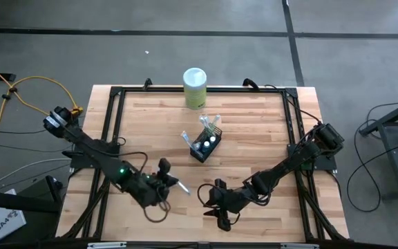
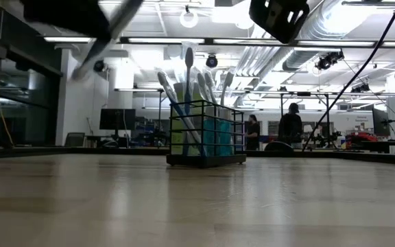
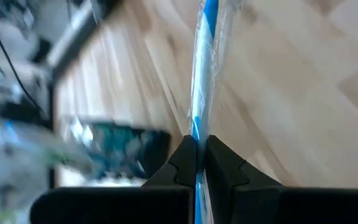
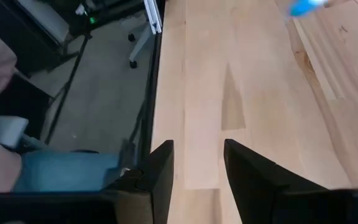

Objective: Pick & Place toothbrushing station
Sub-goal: Put the blue toothbrush into the left section of the black wire organizer

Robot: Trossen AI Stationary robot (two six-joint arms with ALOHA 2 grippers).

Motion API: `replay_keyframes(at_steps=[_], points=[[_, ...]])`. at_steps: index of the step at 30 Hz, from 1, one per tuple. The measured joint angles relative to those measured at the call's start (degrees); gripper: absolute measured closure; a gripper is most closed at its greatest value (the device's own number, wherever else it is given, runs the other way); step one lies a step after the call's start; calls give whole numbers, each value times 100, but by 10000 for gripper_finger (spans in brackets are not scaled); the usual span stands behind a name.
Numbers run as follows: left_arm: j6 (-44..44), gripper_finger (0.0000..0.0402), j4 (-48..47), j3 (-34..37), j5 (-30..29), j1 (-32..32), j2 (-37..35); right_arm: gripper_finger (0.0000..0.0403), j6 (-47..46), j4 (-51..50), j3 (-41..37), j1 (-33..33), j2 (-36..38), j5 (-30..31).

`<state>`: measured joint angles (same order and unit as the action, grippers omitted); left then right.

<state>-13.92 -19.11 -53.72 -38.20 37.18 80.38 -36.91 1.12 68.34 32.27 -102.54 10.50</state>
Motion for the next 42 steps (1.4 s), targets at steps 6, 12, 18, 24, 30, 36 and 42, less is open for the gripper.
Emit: replay_keyframes(at_steps=[6, 12, 18, 24, 30, 36, 42], points=[[-1433, 398, 963, -28, -319, 242, 87, 270, -145, 431, -2, -16, 0, -154], [-3230, 398, 1923, -28, -1047, 415, 557, 270, -640, 992, -2, -138, 0, -887], [-5059, 398, 3406, -28, -2238, 645, 1207, 270, -994, 887, -2, -211, 0, -936], [-6319, 398, 4551, -30, -2836, 868, 1790, 270, -1140, 673, -2, -347, 0, -896], [-6517, 398, 4908, -30, -2963, 994, 1869, 270, -1258, 181, -2, -450, 0, -849], [-6622, 398, 5067, -30, -2735, 1023, 1875, 270, -1115, 233, -2, -580, 0, -801], [-6624, 398, 5112, -30, -2688, 914, 1875, 270, -1103, 382, -2, -662, 0, -1116]])
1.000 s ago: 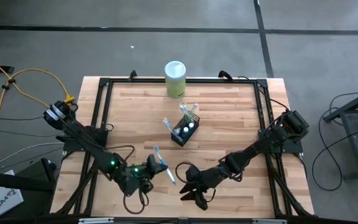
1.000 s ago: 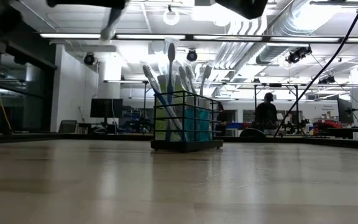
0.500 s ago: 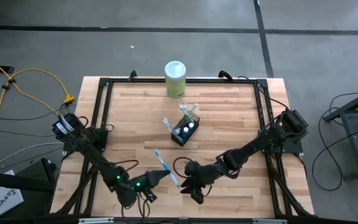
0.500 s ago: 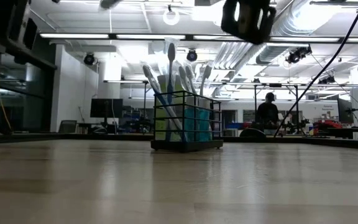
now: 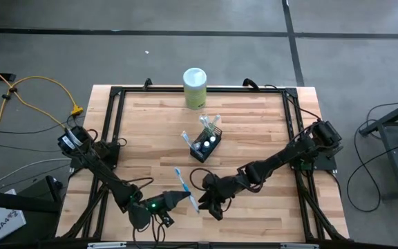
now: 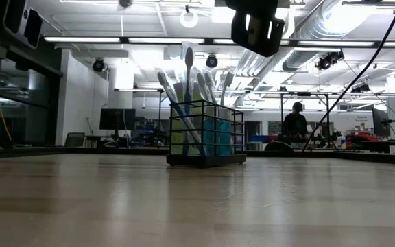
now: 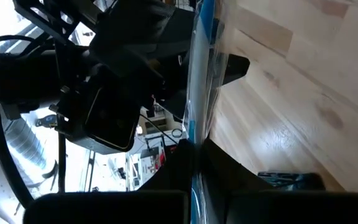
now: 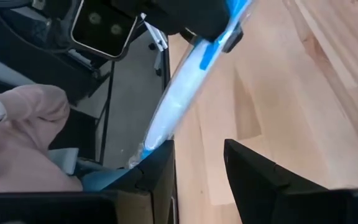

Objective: Pick & Place toothbrushing station
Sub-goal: Put the blue toothbrush into the left section of the black wire organizer

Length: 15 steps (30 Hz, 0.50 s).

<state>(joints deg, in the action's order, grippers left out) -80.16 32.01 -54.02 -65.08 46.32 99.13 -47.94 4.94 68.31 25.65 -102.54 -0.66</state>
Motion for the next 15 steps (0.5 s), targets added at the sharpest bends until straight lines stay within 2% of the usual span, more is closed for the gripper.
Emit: replay_keyframes(at_steps=[7, 15], points=[[0, 398, -12, 0, 176, 23, -2, 270, -49, 50, 0, 2, 0, -256], [-15, 398, -94, 0, 155, 249, -2, 270, -116, 547, 0, 7, 0, -595]])
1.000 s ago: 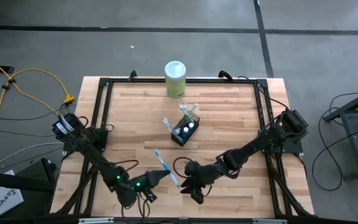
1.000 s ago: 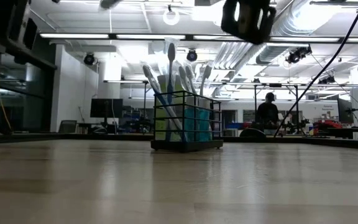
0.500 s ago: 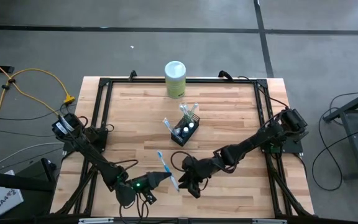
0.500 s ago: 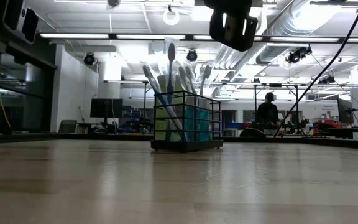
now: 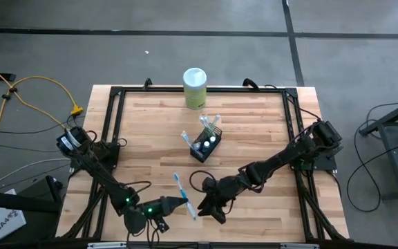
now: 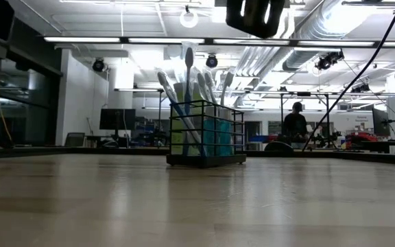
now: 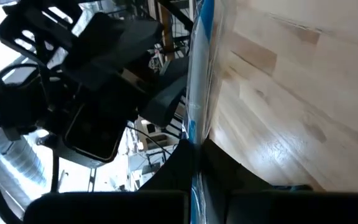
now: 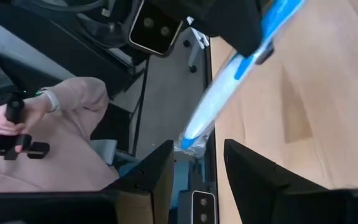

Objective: Pick & Place toothbrushing station
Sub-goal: Put the blue toothbrush into the left section of the black wire organizer

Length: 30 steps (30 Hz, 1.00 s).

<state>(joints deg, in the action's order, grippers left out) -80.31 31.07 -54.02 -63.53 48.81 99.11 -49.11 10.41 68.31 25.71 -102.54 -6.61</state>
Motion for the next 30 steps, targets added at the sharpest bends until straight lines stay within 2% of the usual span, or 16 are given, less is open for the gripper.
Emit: replay_keyframes(at_steps=[12, 21, 30], points=[[-250, 398, 25, 0, 139, -328, 0, 270, -39, -46, 0, -37, 0, 48], [-586, 398, 560, 0, 477, -388, -2, 270, -32, -31, 0, -38, 0, 44], [-694, 398, 612, 0, 817, -638, -4, 270, 75, -28, 0, -105, 0, 59]])
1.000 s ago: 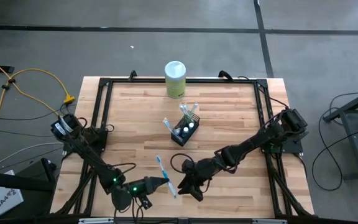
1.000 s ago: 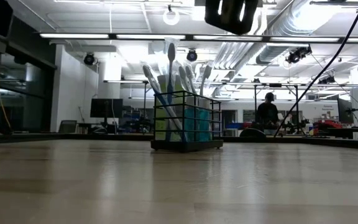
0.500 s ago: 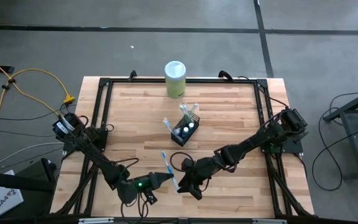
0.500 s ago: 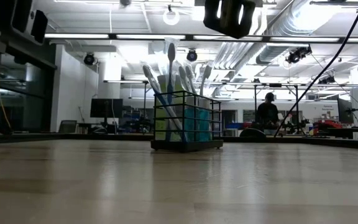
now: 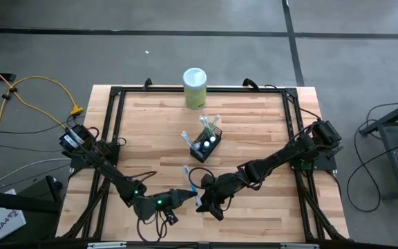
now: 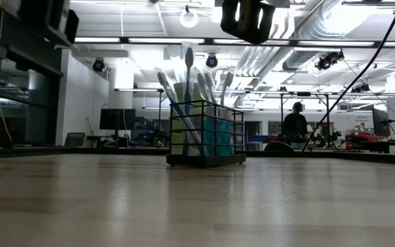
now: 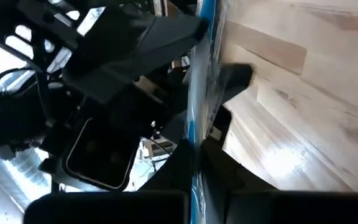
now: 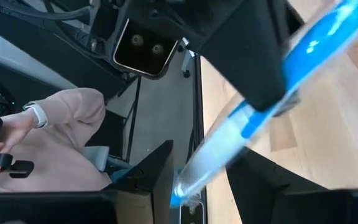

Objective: Pick & Place toothbrushing station
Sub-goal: Put the blue toothbrush into the left section of the black wire organizer

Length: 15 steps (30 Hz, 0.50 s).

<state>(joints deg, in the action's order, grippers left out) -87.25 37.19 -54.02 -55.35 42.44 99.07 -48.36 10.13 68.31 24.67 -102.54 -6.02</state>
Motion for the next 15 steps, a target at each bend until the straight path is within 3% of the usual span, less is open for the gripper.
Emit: replay_keyframes(at_steps=[8, 15], points=[[0, 398, 48, 0, 68, -72, 0, 276, 6, 0, 0, 0, 0, -6], [-50, 398, 58, 0, 126, -60, 0, 337, -40, -28, 0, 0, 0, -116]])
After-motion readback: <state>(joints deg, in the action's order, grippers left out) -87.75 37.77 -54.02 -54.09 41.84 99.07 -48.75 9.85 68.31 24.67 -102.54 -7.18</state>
